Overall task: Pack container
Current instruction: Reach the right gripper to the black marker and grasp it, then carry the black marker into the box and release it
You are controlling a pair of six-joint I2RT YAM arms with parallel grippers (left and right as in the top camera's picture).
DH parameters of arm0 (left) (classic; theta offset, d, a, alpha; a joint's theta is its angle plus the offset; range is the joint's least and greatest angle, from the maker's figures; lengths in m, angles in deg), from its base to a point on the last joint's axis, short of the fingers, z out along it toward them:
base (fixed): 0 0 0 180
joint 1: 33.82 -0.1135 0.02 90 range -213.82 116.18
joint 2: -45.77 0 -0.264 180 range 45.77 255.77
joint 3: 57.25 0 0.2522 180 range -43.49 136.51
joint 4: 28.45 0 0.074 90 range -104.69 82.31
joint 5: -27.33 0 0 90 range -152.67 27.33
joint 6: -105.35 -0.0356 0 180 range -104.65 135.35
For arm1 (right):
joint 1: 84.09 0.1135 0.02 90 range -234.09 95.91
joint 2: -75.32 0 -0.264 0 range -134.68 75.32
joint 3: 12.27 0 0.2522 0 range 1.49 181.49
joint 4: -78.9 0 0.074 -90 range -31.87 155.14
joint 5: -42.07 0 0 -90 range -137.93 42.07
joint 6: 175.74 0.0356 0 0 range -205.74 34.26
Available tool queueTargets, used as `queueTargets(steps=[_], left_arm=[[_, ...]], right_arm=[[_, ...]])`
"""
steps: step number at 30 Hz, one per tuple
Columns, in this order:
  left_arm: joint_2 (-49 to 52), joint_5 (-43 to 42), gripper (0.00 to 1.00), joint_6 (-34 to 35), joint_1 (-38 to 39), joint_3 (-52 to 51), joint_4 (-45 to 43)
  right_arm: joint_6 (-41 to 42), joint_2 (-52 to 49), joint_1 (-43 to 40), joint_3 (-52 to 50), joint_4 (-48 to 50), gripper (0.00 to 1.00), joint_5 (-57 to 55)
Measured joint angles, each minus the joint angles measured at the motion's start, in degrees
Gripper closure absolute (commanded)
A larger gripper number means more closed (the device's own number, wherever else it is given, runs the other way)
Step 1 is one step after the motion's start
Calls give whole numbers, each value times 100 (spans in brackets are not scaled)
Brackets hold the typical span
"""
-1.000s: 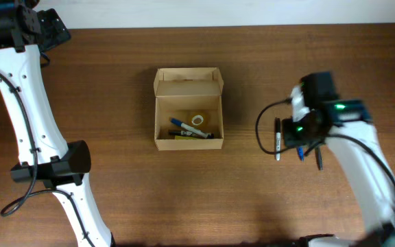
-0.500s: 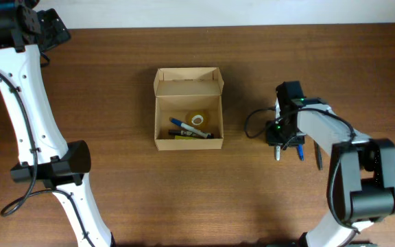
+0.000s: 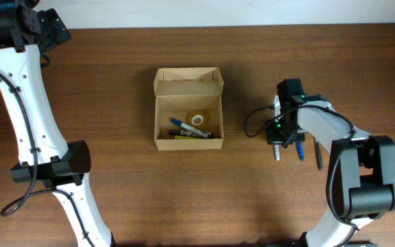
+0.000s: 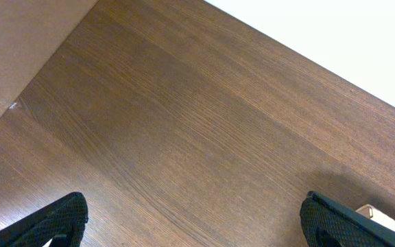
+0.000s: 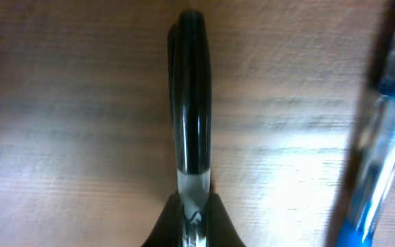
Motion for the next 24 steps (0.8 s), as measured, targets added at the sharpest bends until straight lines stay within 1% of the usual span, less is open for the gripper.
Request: queueTargets(steps=[2,5,7,9,12,14,18,21,24], left_arm=[[0,0,0,0,0,0,2],[0,0,0,0,0,0,0],[0,0,0,0,0,0,-2],[0,2,0,0,0,0,-2],[0,0,0,0,0,0,0],[0,0,0,0,0,0,0],[0,0,0,0,0,0,0],[0,0,0,0,0,0,0],[0,0,0,0,0,0,0]], right_arm=[[-57,0,2,208,-372,96,79],[-151,81,20,881,-933,96,184],[-269,304,59,1576,-1298,96,210],[-496,603,177,2544,-1742,96,227],[-907,988,503,3720,-2124,96,251],[-1342,1248,857,4339,-2389,96,275],[-2247,1453,1515,4658,-2680,96,306],[-2997,1244,1978,4653,-2855,96,313],[-3810,811,2459,4642,-2879,96,310]])
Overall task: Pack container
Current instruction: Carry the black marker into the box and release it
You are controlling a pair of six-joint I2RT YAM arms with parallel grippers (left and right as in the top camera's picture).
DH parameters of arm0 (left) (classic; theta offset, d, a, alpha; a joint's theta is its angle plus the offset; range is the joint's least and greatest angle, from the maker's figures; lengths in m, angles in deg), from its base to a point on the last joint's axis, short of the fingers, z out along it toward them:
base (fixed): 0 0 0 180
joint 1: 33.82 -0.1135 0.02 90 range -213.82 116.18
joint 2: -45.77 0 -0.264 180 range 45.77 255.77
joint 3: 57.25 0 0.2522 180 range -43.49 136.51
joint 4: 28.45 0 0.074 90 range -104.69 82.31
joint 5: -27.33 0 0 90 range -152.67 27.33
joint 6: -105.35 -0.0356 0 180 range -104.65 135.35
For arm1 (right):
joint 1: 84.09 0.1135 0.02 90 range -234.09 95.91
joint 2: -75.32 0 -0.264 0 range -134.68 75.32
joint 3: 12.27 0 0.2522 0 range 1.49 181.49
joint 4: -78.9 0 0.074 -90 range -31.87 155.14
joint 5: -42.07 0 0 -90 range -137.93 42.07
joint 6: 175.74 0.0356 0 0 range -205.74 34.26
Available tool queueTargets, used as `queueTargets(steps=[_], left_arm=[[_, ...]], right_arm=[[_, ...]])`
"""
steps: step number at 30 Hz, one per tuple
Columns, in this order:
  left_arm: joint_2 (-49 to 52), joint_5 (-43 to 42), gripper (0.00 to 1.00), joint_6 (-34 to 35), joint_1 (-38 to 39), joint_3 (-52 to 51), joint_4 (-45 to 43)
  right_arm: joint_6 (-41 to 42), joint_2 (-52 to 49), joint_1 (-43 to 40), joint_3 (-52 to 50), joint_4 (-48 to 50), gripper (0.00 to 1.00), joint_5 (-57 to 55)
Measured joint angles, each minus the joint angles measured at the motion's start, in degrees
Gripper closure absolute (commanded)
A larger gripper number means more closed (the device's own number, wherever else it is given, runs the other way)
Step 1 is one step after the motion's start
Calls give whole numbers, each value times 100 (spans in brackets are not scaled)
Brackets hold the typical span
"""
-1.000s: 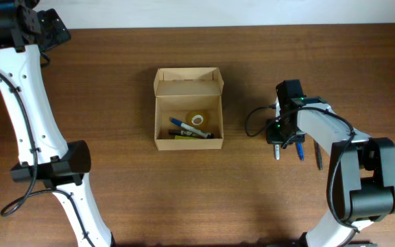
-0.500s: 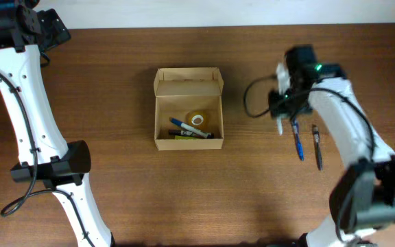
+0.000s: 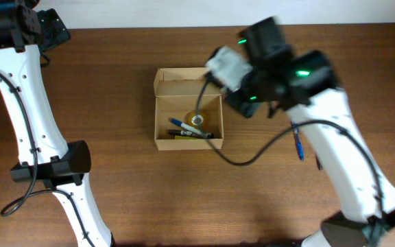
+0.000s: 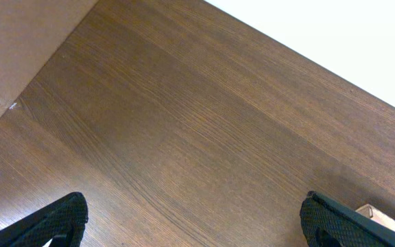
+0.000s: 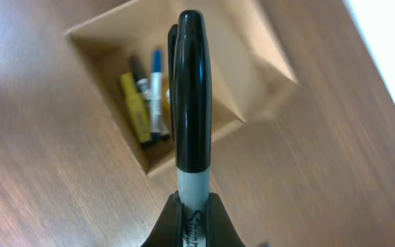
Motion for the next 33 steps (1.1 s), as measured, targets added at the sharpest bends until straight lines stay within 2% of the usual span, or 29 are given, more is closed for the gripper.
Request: queueTargets(steps=[5,12,19,20,21,22,23,30,33], left_arm=[[0,0,0,0,0,0,0],[0,0,0,0,0,0,-2],[0,0,0,0,0,0,0],[0,0,0,0,0,0,0],[0,-2,0,0,0,0,0],[0,0,0,0,0,0,0],[0,0,0,0,0,0,-2],[0,0,0,0,0,0,0],[0,-2,0,0,0,0,-2]], right_arm=[[-741,-909,535,-31,369,96,0],[-922,-2194,555,-52,732,96,197],[-920,-2955,555,-52,776,96,518],[-918,-3047,555,-55,776,92,542],[-916,-3104,555,-55,776,78,546],[-909,-3158,555,-55,778,60,564],[-850,-3193,555,-59,772,55,588],[-398,-3211,610,-42,699,54,551],[66,-3195,688,393,254,51,470]])
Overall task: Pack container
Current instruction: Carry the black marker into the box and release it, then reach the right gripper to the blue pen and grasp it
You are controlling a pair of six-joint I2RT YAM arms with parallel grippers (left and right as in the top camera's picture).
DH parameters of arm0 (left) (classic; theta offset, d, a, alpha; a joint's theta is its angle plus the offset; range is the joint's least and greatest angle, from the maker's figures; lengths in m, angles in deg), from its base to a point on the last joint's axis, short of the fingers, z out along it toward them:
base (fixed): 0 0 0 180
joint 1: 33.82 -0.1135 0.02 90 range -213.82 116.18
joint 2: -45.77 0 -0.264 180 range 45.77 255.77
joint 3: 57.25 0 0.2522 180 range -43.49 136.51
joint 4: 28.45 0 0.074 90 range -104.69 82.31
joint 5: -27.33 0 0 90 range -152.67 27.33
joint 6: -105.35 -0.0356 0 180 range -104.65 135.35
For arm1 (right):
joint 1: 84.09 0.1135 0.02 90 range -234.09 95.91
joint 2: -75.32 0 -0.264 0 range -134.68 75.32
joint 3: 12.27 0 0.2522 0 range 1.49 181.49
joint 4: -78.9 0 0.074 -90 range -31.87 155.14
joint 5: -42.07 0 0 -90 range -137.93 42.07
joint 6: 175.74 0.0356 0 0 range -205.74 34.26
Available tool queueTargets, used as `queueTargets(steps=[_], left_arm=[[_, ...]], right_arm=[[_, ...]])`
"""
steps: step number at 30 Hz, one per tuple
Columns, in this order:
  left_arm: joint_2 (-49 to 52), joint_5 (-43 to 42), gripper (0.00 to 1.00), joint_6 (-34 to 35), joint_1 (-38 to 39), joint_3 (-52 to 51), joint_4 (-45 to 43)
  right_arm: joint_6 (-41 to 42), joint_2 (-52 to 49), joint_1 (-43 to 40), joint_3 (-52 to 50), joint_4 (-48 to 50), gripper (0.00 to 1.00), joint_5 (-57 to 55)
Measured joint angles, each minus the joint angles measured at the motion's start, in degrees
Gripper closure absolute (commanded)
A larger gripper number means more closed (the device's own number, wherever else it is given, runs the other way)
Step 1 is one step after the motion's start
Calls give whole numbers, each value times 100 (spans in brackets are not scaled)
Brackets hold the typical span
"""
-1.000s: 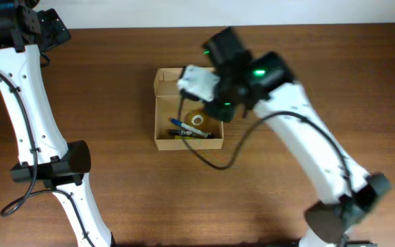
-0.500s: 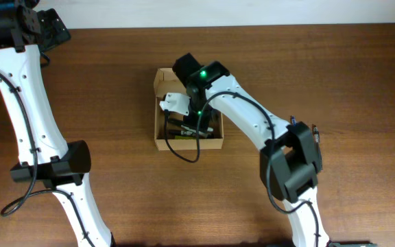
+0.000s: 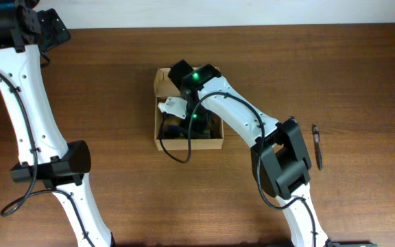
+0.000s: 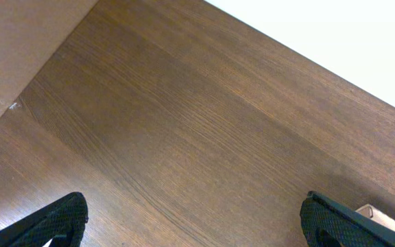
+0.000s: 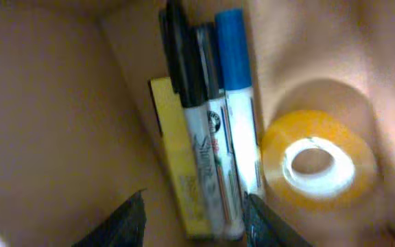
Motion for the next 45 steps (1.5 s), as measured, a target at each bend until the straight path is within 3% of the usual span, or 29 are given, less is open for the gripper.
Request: queueTargets(steps=[6,10,15,18,22,26,30,36,45], left_arm=[[0,2,0,0,0,0,2],[0,2,0,0,0,0,2],[0,0,0,0,0,0,2],[0,2,0,-2,0,0,2],[0,-2,0,0,0,0,4],[0,2,0,0,0,0,0],[0,2,0,0,0,0,0],[0,2,0,0,0,0,2],[0,2,0,0,0,0,0]], right_arm=[[863,437,42,1591,-553,44,-605],[1311,1270,-66,2555,-918,42,-1311],[1665,2229,-769,2673,-1191,43,-1714],[1779,2780,-1587,1711,-772,43,-1805],[1930,3392,-2920,-358,42,43,-1663],[2173,3399,-3799,-1784,380,43,-1397],[2304,3077,-4148,-2868,769,44,-1150],[2343,2511,-4164,-3558,1366,48,-1010],[2347,1886,-4164,-3650,1574,49,-1008]])
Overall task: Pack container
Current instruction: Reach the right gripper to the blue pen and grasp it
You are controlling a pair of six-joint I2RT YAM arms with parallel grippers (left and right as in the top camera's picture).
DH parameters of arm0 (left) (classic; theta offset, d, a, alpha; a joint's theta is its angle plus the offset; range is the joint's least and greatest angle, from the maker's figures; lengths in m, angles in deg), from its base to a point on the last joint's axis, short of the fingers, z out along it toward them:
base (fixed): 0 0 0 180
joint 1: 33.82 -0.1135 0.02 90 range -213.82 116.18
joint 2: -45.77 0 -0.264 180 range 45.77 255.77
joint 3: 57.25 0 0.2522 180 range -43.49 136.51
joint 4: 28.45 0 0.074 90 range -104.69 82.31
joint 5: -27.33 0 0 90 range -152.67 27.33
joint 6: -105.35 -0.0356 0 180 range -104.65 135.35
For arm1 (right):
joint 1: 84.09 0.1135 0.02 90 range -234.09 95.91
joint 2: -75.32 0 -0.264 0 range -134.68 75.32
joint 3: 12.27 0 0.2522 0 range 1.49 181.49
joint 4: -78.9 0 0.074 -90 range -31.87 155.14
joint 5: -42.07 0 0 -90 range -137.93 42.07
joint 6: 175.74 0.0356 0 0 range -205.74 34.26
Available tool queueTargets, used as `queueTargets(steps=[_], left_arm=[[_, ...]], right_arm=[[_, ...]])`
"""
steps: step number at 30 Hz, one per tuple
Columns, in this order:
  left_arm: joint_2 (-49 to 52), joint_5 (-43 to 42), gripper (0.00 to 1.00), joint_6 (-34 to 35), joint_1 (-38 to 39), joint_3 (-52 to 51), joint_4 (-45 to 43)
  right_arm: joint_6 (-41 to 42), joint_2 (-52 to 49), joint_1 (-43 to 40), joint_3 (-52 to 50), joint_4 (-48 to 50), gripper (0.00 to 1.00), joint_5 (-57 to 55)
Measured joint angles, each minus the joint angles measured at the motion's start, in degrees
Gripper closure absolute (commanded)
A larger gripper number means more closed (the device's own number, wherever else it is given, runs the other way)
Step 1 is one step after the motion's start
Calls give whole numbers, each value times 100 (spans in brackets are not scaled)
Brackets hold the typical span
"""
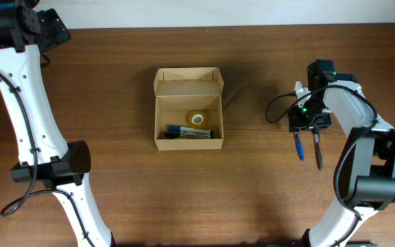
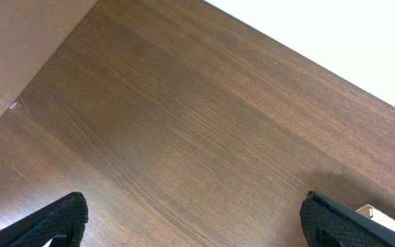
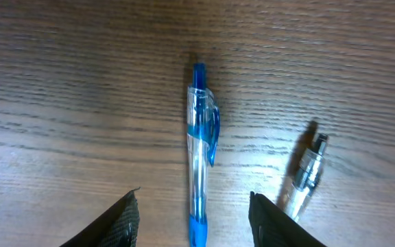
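Note:
The open cardboard box (image 1: 188,84) sits mid-table with a yellow tape roll (image 1: 197,118) and markers (image 1: 189,133) inside. On the right of the table lie a blue pen (image 1: 298,147) (image 3: 199,168) and a dark pen (image 1: 317,151) with a silver tip (image 3: 306,171). My right gripper (image 1: 306,125) (image 3: 196,219) hangs open just above the blue pen, a finger on each side of it, touching nothing. My left gripper (image 2: 194,219) is open over bare wood at the far left, high up.
The box's flap (image 1: 186,74) stands up at its far side. The table's back edge (image 2: 334,62) meets a white wall. The left arm's white links (image 1: 29,103) run down the left side of the table.
My right gripper has left the box, where a black marker now lies with the others, and is open over the blue pen on the right. The left arm has not moved.
My right gripper was shut on a black marker lying by the blue pen. Then it held the marker over the box. Then it was open inside the box with the marker laid beside the others. Now it is open over the blue pen.

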Motion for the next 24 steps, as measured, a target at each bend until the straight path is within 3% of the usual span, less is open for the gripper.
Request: queueTargets(steps=[9,13,17,24], left_arm=[[0,0,0,0,0,0,2],[0,0,0,0,0,0,2],[0,0,0,0,0,0,2],[0,0,0,0,0,0,2]], right_arm=[[2,-302,0,0,122,50,0],[15,-396,0,-11,122,55,-2],[11,-439,0,-11,146,73,-2],[20,-444,0,-15,162,75,-26]])
